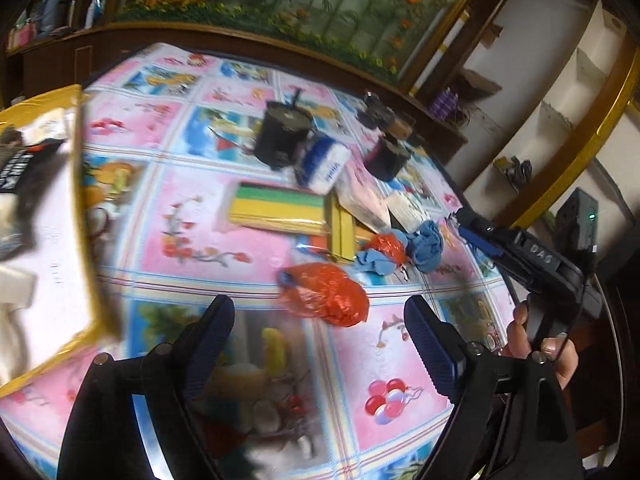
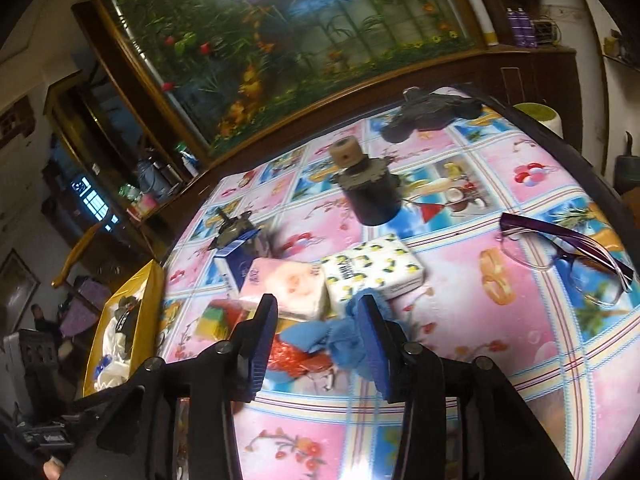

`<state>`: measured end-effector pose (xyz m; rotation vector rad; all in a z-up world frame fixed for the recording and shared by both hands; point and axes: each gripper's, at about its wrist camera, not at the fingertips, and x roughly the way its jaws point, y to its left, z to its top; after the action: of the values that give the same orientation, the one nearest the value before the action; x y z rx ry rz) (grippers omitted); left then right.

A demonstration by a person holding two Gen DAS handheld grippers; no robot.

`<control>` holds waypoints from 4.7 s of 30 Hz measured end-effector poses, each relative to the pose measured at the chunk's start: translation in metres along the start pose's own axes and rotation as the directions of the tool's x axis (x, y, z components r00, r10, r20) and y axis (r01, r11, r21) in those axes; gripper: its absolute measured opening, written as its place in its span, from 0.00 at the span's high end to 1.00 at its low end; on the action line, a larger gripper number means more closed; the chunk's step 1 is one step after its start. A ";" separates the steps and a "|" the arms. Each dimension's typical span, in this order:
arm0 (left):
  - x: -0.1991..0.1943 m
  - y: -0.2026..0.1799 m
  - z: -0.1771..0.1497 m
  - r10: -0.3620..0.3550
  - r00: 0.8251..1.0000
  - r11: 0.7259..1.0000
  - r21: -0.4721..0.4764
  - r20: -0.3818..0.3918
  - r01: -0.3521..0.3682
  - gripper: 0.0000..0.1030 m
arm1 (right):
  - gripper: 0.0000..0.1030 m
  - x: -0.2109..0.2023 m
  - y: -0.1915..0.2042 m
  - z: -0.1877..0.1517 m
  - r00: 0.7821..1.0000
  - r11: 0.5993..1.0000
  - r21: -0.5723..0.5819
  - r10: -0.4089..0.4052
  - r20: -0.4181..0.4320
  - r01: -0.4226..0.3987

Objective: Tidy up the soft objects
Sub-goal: 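Reach the left tool to the red plastic bag while the right tool reaches the blue knitted sock, then grasp the red plastic bag with the left tool while the right tool grasps the blue knitted sock, then carry the red bag and blue sock over the tray with both tools, then open both tools to drop the red bag and blue sock into the tray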

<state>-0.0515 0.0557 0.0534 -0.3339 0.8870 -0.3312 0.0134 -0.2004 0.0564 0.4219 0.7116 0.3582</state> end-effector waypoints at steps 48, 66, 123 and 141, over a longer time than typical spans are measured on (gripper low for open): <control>0.015 0.013 -0.003 -0.054 0.988 0.998 0.025 0.148 0.051 0.52 | 0.62 0.020 0.053 -0.021 0.999 0.969 -0.242 -0.046 0.013 0.048; 0.007 -0.009 -0.003 -0.019 0.992 0.995 0.096 0.128 0.007 0.52 | 0.62 0.013 0.058 -0.023 0.978 0.958 -0.198 0.205 -0.039 -0.209; -0.122 0.234 0.022 0.284 0.944 0.921 -0.322 0.166 -0.220 0.51 | 0.61 0.149 0.311 -0.111 0.900 0.864 -0.351 0.222 -0.376 -0.360; -0.115 0.239 0.026 0.308 0.941 0.908 -0.339 0.140 -0.247 0.37 | 0.54 0.154 0.307 -0.121 0.918 0.840 -0.431 0.180 -0.352 -0.330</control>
<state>-0.0644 0.3221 0.0489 -0.5204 0.7848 0.1132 -0.0142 0.1626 0.0387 -0.0230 0.8291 0.8524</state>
